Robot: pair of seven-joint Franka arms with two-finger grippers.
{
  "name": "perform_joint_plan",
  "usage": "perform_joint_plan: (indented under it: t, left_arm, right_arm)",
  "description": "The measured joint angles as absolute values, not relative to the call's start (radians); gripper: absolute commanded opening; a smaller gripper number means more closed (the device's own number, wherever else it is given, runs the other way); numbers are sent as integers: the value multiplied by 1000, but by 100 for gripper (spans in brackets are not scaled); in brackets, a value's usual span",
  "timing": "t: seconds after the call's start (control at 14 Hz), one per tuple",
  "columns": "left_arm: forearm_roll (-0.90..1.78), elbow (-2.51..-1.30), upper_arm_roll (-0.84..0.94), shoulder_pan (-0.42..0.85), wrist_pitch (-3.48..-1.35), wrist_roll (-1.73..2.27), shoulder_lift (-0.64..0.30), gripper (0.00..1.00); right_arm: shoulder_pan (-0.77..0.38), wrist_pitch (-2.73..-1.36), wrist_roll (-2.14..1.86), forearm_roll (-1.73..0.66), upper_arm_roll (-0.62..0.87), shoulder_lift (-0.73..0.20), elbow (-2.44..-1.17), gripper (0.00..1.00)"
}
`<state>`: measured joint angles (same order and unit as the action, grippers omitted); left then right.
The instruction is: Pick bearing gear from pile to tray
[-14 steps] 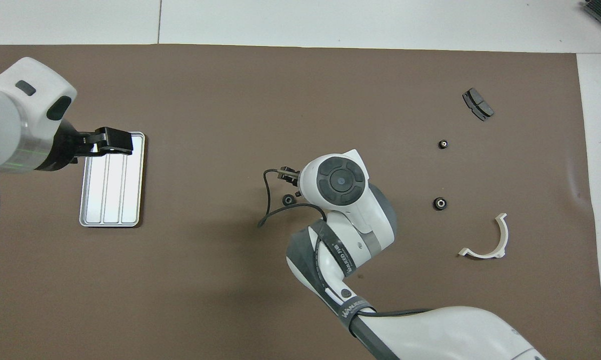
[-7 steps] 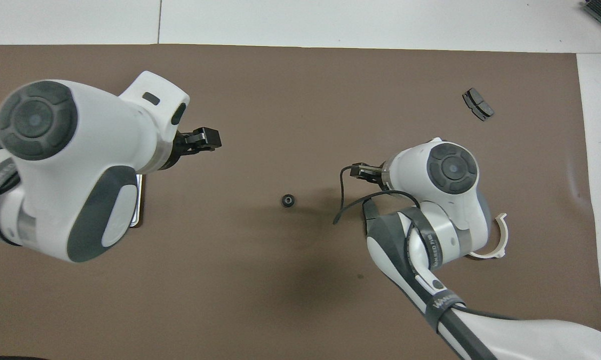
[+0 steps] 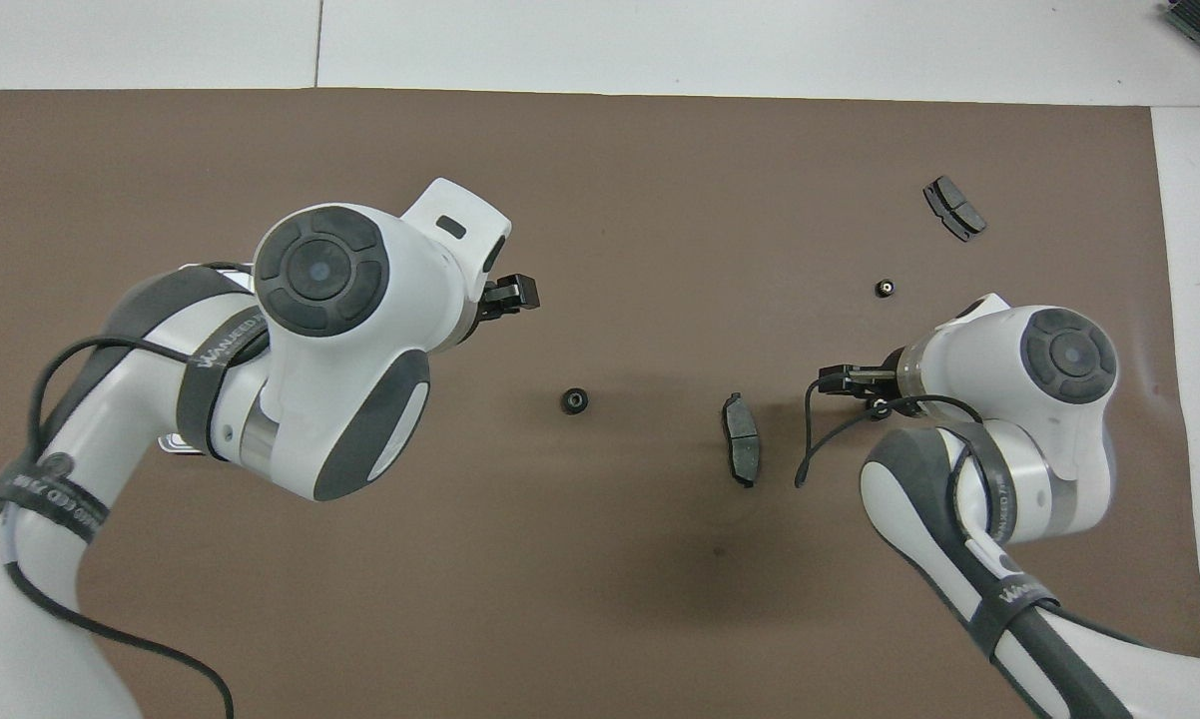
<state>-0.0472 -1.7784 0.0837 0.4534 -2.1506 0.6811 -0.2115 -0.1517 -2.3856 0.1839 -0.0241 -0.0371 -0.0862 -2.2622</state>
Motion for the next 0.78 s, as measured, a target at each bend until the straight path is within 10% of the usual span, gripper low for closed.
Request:
perform_joint_plan:
  t: [0.36,0.78]
  left_arm:
    - [-93,-1762,84,507,-2230,741,-339,100]
    - [-93,-1850,85,553,-2398,762,-393,100]
  right_arm:
    - [-130,-2406,152,-24,-32,-96,-2293,100]
    - [-122,-2466,152,-24,-34,-137,-2302,66]
